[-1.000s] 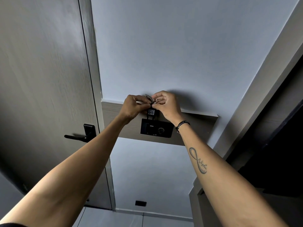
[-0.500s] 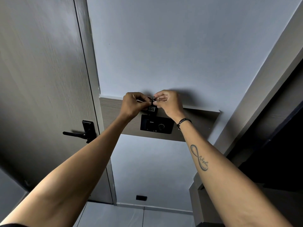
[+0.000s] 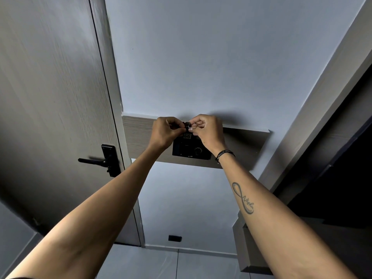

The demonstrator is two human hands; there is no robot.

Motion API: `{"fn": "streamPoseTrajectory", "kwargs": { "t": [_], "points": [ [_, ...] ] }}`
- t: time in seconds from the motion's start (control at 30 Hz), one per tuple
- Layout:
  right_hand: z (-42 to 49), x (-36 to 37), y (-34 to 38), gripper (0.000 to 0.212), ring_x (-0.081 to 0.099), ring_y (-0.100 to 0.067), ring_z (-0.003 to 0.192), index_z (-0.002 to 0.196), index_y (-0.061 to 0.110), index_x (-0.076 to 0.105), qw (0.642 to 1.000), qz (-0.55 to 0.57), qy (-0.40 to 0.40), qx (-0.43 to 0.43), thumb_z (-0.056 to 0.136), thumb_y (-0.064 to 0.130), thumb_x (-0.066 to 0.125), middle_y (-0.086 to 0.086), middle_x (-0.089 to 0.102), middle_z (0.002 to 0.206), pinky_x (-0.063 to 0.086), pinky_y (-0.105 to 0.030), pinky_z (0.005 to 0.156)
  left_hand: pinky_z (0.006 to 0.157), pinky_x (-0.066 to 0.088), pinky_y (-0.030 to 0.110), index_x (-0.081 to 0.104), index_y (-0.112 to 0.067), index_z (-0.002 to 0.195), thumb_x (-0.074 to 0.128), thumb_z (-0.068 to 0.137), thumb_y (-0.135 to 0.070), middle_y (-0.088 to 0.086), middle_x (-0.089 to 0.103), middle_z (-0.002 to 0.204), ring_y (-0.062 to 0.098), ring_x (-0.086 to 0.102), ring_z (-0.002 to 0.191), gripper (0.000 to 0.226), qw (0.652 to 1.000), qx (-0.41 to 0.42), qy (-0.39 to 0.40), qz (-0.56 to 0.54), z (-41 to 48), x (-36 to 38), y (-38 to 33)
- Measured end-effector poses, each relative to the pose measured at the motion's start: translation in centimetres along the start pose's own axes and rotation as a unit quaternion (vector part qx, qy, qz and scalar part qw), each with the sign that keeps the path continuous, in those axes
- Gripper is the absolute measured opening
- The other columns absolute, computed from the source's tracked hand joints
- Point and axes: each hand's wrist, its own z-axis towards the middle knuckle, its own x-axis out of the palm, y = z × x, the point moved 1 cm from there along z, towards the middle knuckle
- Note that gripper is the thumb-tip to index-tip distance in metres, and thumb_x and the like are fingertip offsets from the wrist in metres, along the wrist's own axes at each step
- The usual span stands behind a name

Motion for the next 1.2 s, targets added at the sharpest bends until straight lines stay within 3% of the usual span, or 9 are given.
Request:
{"fn": "streamPoseTrajectory", "kwargs": {
  "t": [0.33,0.6,0.8,1.07,1.2],
  "points": [
    [-0.8,0.9,-1.1,0.022,0.079,-0.017,0.076,0.086,0.015,0.08,1.0,-0.016,-0.013,0.001,0.081,-0.006,0.08,0.002,0.076,0.074,0.069,-0.048,0.074,0.081,0.065,0.052,0.083,-0.006,0.082,0.085,0.079,-0.006,0.01,0.083,0.085,0.032,0.081,0.083,0.004,0.999,0.0,-0.008,0.041,-0.5,0.5,0.8],
    [-1.3,1.1,-1.6,0.02,0.079,-0.004,0.072,0.089,0.013,0.08,1.0,0.024,-0.01,0.017,0.088,-0.006,0.074,0.012,0.076,0.073,0.07,-0.043,0.075,0.086,0.066,0.048,0.084,-0.007,0.083,0.087,0.079,-0.008,0.006,0.085,0.092,0.028,0.081,0.087,0.005,0.998,-0.022,0.011,0.05,-0.5,0.5,1.0],
    [-1.6,1.4,-1.6,0.02,0.081,-0.02,0.073,0.086,0.019,0.078,0.998,0.04,-0.034,0.038,0.086,-0.001,0.08,0.01,0.076,0.07,0.069,-0.05,0.074,0.083,0.067,0.046,0.085,-0.01,0.081,0.089,0.078,-0.012,0.006,0.084,0.083,0.026,0.081,0.081,0.005,0.997,-0.037,0.017,0.061,-0.2,0.1,1.0],
    [-1.7,1.5,-1.9,0.012,0.081,-0.025,0.077,0.089,0.005,0.077,0.997,0.037,-0.058,0.041,0.083,-0.003,0.084,-0.01,0.08,0.078,0.069,-0.05,0.074,0.079,0.067,0.044,0.086,-0.013,0.08,0.09,0.077,-0.015,0.006,0.083,0.078,0.026,0.081,0.078,0.006,0.995,-0.035,0.03,0.088,0.1,-0.1,0.8],
    [-2.2,1.7,-2.0,0.013,0.08,-0.021,0.072,0.086,0.007,0.077,0.998,0.005,-0.051,0.04,0.082,-0.001,0.086,-0.009,0.079,0.076,0.07,-0.043,0.069,0.077,0.067,0.041,0.085,-0.014,0.079,0.089,0.077,-0.013,0.002,0.082,0.074,0.02,0.08,0.074,0.005,0.994,-0.034,0.039,0.101,-0.2,0.0,1.3]
  ]
}}
